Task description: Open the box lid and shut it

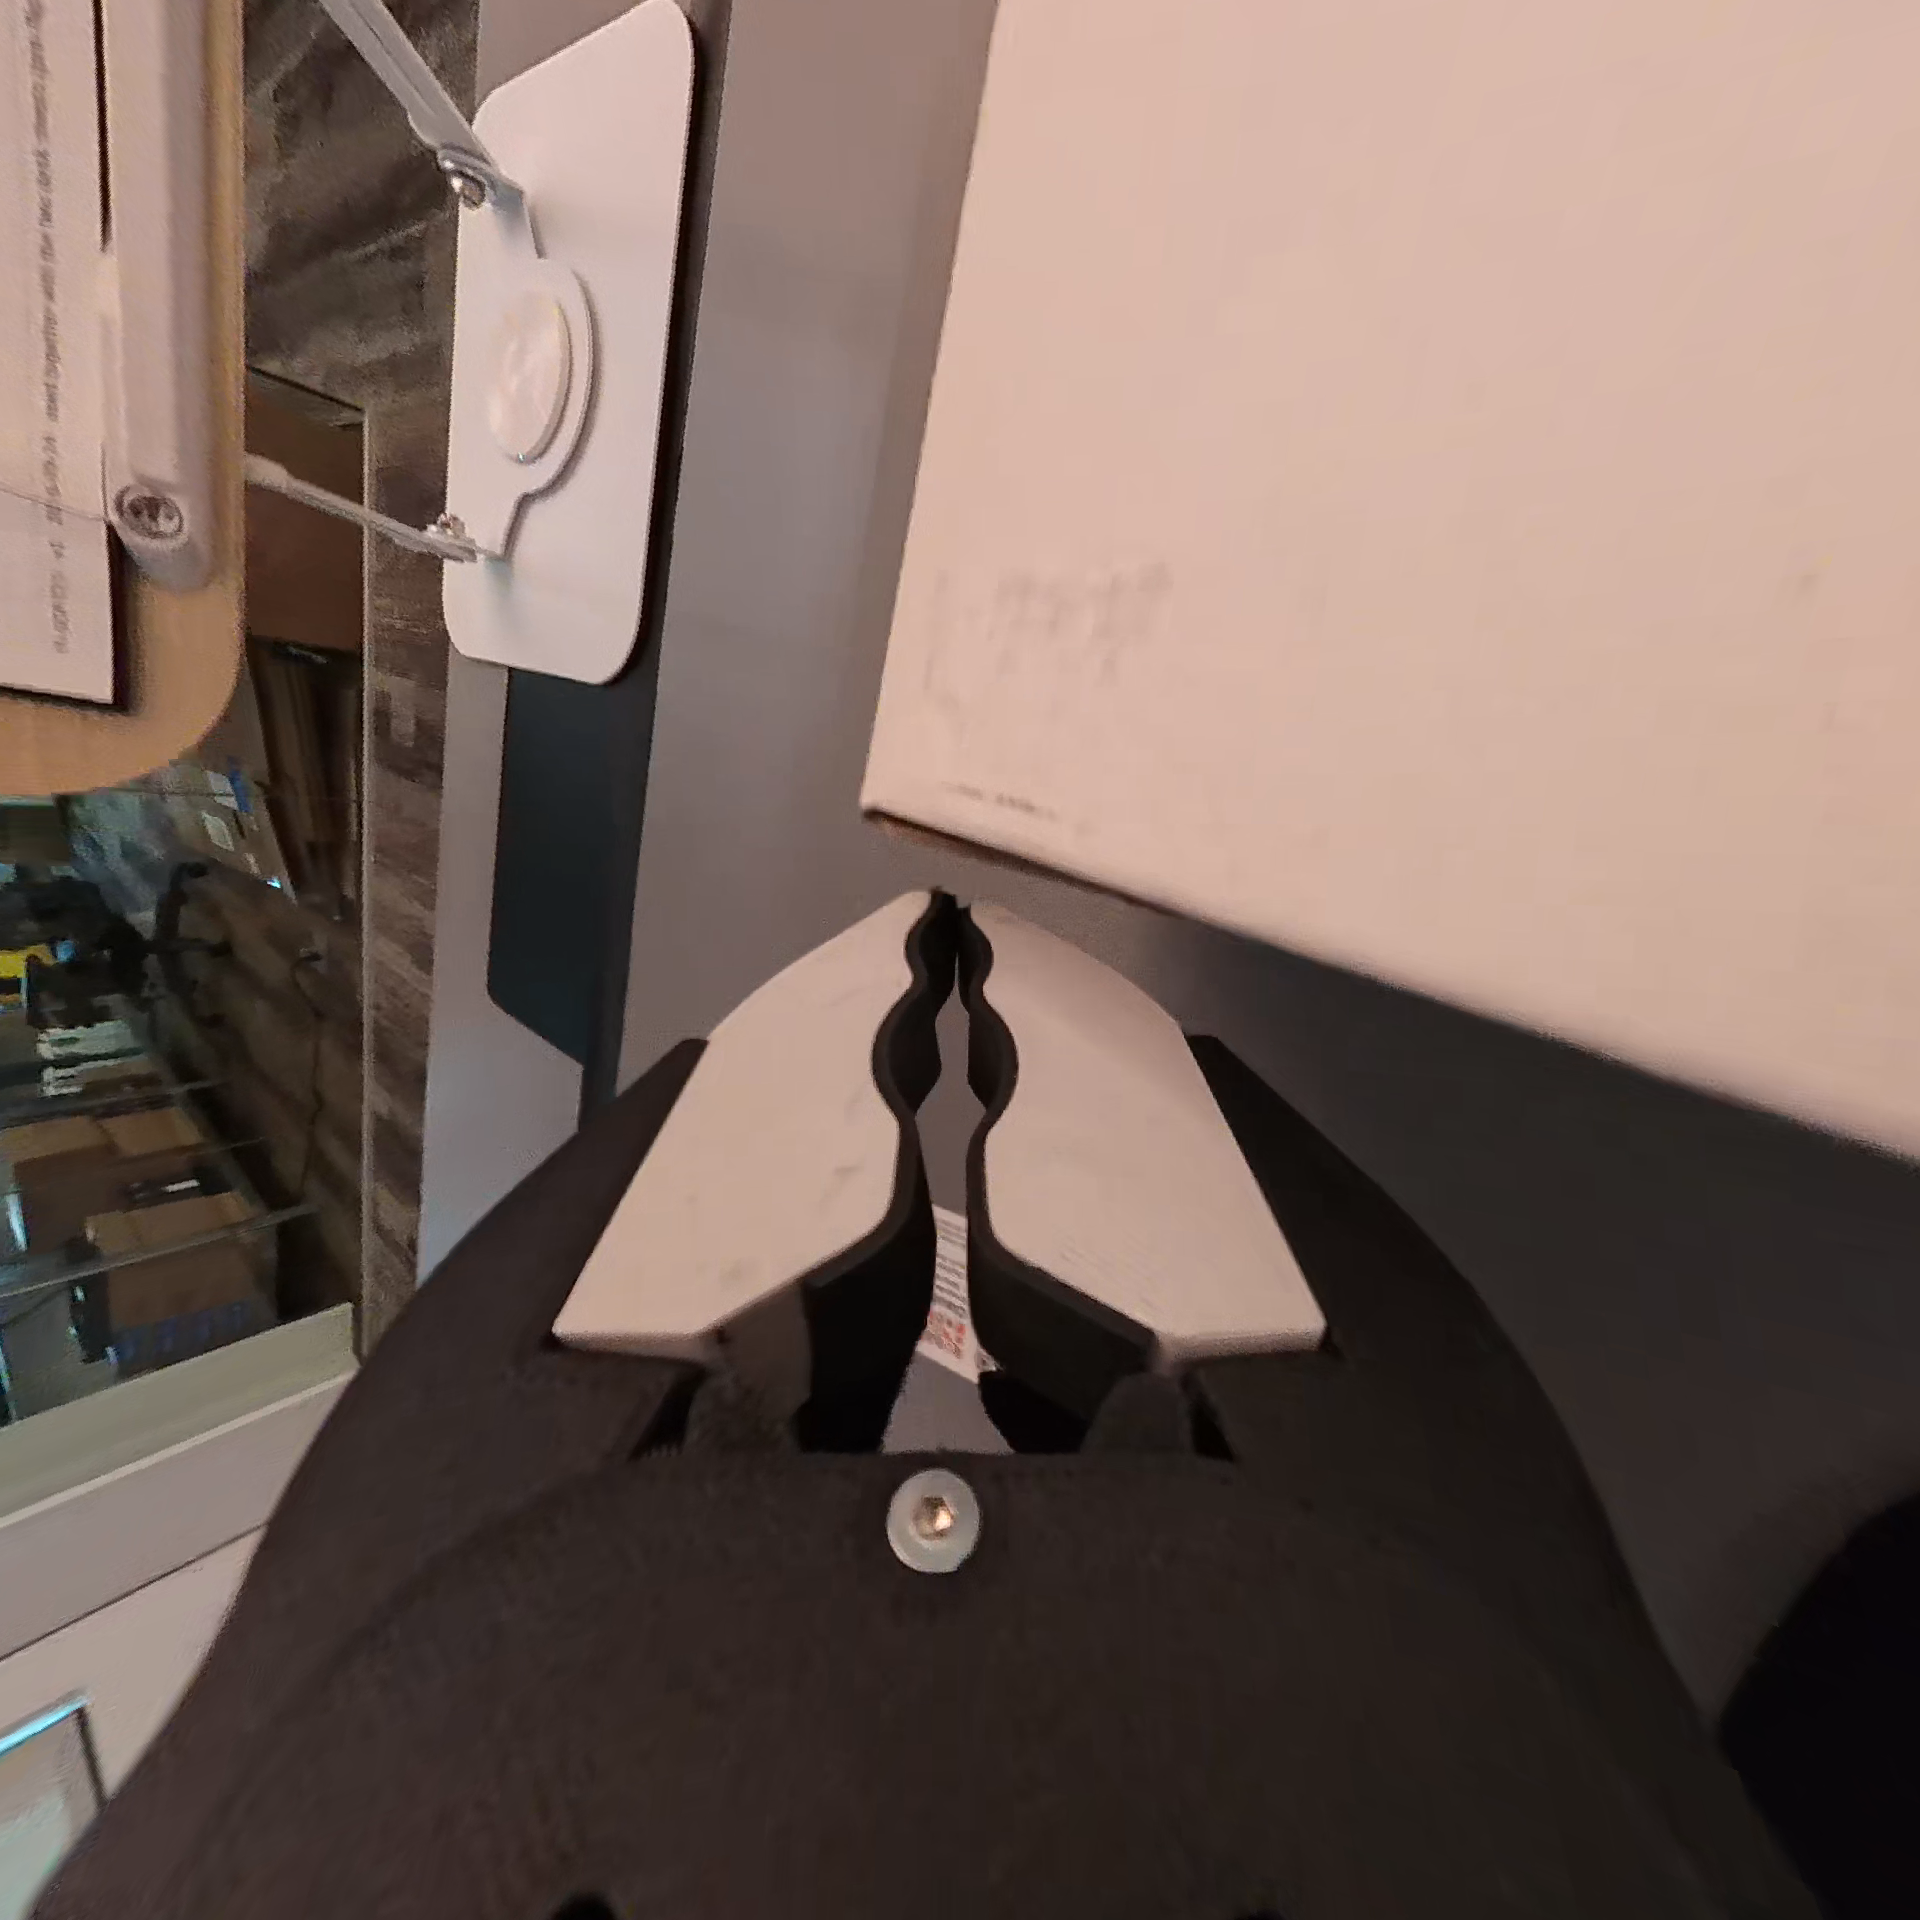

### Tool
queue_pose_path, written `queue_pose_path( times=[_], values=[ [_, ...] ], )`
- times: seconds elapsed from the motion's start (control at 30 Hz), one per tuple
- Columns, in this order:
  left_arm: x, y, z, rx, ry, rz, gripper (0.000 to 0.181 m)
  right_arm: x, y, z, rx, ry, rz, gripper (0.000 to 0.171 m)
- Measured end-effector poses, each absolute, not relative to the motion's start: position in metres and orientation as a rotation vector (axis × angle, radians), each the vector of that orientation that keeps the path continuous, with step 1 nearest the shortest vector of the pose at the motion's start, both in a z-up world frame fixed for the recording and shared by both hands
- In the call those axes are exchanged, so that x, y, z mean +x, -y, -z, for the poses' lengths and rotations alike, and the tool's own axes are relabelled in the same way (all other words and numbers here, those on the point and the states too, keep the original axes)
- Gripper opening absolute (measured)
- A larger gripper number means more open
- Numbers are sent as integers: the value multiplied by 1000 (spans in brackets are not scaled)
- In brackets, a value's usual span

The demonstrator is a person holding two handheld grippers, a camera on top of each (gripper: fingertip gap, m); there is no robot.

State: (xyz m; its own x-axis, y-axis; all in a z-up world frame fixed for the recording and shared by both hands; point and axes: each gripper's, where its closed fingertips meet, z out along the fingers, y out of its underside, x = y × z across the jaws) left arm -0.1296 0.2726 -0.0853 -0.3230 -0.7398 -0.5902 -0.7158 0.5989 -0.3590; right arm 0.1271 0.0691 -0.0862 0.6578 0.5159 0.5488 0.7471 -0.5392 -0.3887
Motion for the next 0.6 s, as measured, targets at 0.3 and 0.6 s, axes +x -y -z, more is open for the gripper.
queue_pose_path(
  times=[0.3,0.6],
  values=[
    [-141,-241,83,-1090,-2057,77,0,99,-39,85,-2278,960,442,1],
    [-181,-203,62,-1129,-1954,279,0,57,20,73,-2216,931,304,1]
  ],
)
